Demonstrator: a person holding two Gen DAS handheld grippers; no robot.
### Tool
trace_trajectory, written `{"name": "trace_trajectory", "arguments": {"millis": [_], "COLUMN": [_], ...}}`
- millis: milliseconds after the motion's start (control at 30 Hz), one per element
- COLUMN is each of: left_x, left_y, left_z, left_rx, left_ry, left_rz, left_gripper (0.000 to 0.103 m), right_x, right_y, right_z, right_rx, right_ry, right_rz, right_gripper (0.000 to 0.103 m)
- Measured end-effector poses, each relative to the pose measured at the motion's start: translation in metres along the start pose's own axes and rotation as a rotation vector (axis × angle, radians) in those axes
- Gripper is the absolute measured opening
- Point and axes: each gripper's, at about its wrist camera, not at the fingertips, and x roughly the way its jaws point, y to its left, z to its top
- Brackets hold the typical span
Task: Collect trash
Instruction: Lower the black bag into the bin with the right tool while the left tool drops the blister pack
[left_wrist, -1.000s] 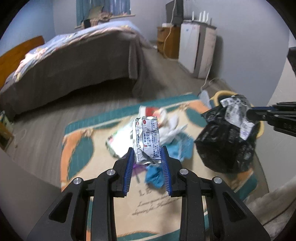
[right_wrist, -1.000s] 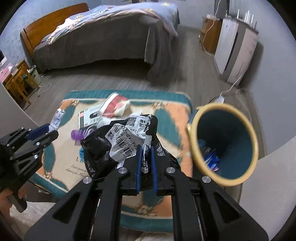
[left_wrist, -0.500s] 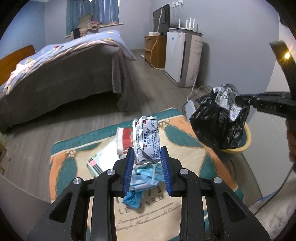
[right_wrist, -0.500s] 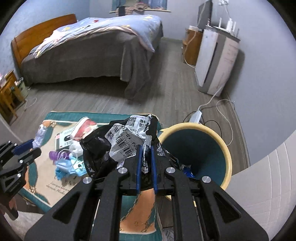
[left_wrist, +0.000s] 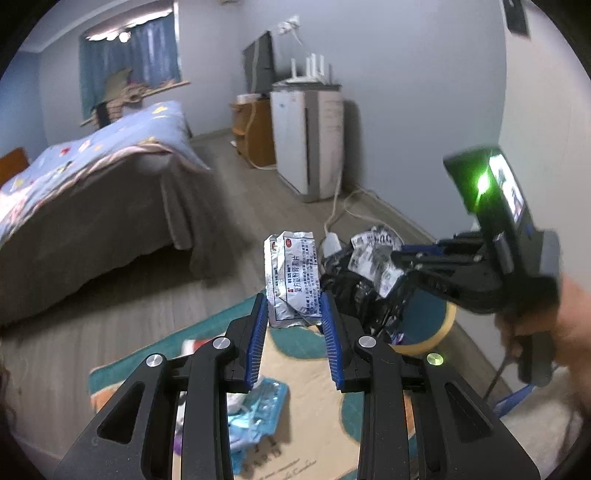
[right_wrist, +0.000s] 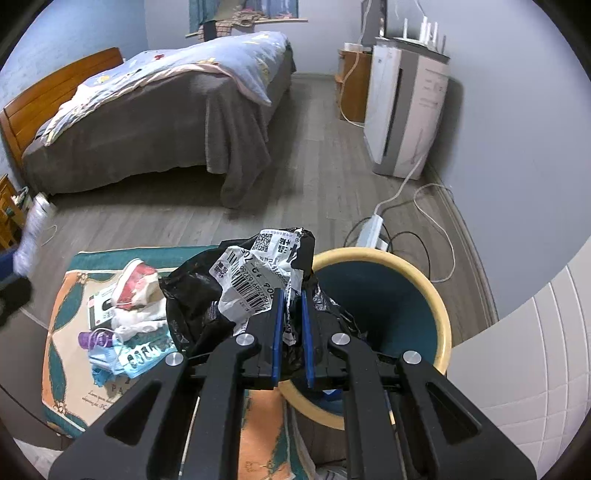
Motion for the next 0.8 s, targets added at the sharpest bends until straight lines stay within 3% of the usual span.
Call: {"name": "trace_trajectory", "arguments": {"millis": [133,300,800], "left_x": [0.038,0.068,0.134], "left_y": [-0.010,-0.035,-0.072], "left_z": [-0.006,-0.005,0.000], "left_rx": [-0.056,0.015,0.034], "left_ry": [0.067,0.094,0.139], "left_rz": [-0.058,-0.061,-0.092], "left_gripper": [0.031,0.031,0.031], "right_x": [0.010,0.026,0.047], "right_y": [-0.026,-0.062,-0.124], "right_z": [-0.003,-0.010,-0.022], "right_rx": [0.038,0.103,0.204], "right_ry": [0.019,0.061,0.102], "right_rz": [-0.025,-0.051,-0.141], "right_gripper": [0.009,0.009,0.009]}}
